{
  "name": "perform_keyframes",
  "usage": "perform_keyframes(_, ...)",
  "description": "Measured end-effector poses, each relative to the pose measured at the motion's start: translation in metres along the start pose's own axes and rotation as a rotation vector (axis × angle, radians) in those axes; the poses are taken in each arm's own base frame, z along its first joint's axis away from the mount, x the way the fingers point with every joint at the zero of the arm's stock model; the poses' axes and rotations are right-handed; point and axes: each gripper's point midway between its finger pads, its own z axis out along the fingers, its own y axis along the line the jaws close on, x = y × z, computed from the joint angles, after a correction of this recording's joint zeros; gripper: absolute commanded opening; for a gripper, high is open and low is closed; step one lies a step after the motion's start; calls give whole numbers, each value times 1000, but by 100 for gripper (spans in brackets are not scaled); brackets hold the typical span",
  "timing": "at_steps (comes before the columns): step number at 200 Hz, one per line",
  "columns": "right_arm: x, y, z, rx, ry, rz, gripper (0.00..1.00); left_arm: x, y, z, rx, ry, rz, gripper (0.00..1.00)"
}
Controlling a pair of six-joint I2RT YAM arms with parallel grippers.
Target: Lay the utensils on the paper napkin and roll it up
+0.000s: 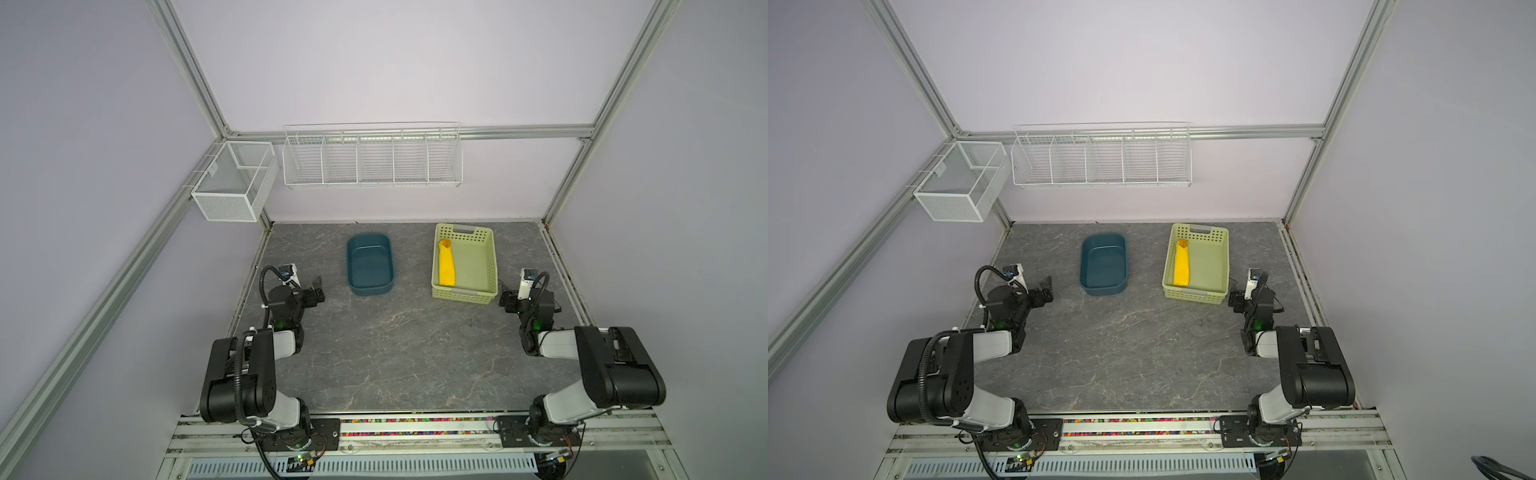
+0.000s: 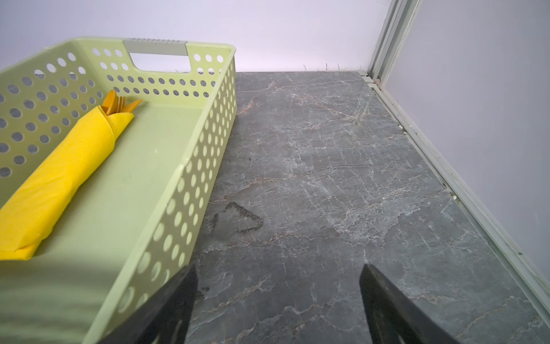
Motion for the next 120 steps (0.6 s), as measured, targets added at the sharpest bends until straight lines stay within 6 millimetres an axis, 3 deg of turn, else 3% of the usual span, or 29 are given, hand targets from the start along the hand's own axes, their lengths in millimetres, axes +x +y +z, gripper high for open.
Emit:
perform_keyframes(42, 0, -1, 0, 3, 0, -3, 88, -3, -5, -1, 29, -32, 20, 99)
perform_keyframes(67, 0, -1, 0, 7, 0, -4, 88, 10, -4, 1, 31, -11, 23, 99)
perform_keyframes(120, 0, -1, 0, 7, 0, -3, 88, 12, -13, 2, 29, -6, 57, 99)
